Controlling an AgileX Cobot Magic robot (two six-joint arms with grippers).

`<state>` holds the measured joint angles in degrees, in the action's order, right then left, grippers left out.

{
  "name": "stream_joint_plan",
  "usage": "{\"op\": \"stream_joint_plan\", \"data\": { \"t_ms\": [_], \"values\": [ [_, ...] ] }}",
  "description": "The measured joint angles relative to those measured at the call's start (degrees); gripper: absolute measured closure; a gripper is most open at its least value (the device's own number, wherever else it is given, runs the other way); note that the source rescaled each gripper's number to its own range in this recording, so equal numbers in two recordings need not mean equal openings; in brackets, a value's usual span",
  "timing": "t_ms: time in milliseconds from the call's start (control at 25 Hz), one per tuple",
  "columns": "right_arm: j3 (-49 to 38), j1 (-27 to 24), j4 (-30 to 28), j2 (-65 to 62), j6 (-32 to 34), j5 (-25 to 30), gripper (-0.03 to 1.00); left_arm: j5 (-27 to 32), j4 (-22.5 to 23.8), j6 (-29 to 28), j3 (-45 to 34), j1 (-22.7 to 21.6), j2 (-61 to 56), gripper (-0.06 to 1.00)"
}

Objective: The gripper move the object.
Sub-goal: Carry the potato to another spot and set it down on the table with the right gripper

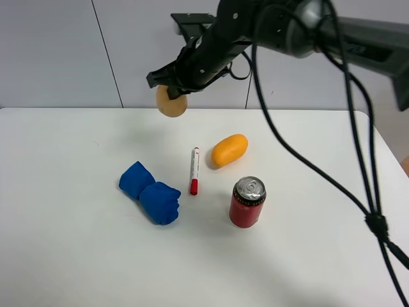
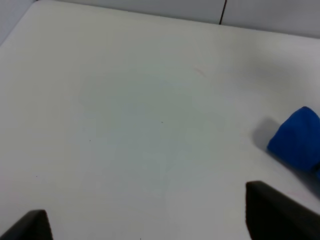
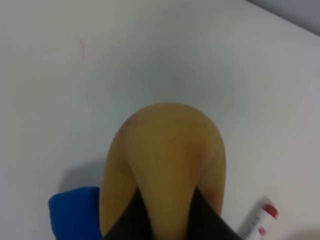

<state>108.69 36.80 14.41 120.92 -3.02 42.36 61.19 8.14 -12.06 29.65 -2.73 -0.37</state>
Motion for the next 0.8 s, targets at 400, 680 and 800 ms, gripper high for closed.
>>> {"op": "stream_joint_plan", "data": {
  "t_ms": [400,680,800],
  "values": [
    [6.5,3.2,-5.5,13.0,0.2,4.4,0.97,0.0,0.0,0.0,0.0,0.0,0.0,-0.06],
    [6.7,3.2,-6.7,15.8,0.2,4.6,0.97,0.0,0.0,0.0,0.0,0.0,0.0,-0.06],
    [6.9,3.2,-7.3,17.4,0.2,4.6,0.97,0.0,0.0,0.0,0.0,0.0,0.0,-0.06]
  ]
}}
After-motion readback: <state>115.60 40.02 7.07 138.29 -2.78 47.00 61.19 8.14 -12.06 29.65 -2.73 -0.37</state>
